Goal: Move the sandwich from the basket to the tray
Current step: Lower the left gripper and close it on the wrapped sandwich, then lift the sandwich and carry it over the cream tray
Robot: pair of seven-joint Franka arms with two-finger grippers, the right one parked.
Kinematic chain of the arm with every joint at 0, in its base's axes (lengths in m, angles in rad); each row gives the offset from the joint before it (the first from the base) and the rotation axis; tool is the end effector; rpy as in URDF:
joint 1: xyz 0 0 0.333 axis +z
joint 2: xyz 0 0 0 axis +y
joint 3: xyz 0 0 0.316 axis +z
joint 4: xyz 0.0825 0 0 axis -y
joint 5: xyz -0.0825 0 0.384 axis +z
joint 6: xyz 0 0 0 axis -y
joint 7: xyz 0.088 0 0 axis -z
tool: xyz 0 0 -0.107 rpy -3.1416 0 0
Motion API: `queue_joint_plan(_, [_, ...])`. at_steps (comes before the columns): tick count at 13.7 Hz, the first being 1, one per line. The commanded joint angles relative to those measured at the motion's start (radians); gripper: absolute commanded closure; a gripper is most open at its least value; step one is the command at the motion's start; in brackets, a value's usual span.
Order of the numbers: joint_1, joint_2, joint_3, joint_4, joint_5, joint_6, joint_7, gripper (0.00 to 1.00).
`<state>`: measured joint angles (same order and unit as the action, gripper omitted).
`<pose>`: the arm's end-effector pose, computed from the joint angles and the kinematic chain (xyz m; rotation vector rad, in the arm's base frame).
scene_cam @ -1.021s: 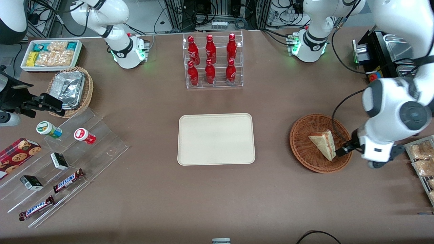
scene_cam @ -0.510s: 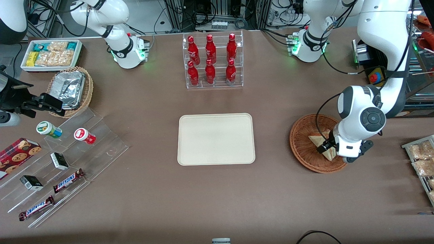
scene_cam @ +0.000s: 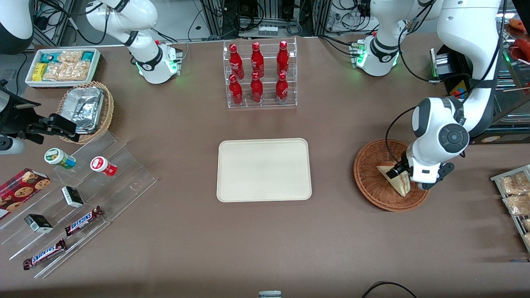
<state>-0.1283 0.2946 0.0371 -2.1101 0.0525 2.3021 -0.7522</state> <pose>0.5642 -0.0507 0.2672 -2.9068 -0.9357 0.1129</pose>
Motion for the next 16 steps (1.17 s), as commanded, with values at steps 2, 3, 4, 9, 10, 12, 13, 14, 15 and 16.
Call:
queue_joint_plan(2, [-0.001, -0.026, 0.007, -0.077, 0.015, 0.08, -0.024, 0.02])
queue_joint_plan(3, [-0.001, -0.023, 0.007, -0.076, 0.013, 0.082, -0.05, 0.25])
queue_joint_plan(4, [-0.001, -0.022, 0.007, -0.071, 0.013, 0.082, -0.067, 0.64])
queue_joint_plan(9, [-0.005, -0.026, 0.006, -0.019, 0.013, 0.039, -0.065, 1.0])
queue_joint_plan(10, [-0.008, -0.028, 0.003, 0.005, 0.013, -0.005, -0.056, 1.0])
queue_joint_plan(12, [-0.023, -0.057, -0.014, 0.07, 0.015, -0.116, -0.036, 1.0])
queue_joint_plan(13, [-0.04, -0.071, -0.017, 0.125, 0.013, -0.191, -0.02, 1.0])
queue_joint_plan(14, [-0.069, -0.071, -0.031, 0.195, 0.012, -0.278, -0.018, 1.0])
queue_joint_plan(15, [-0.098, -0.063, -0.037, 0.27, 0.012, -0.358, -0.018, 1.0])
queue_joint_plan(16, [-0.132, -0.06, -0.039, 0.33, 0.009, -0.41, -0.019, 1.0])
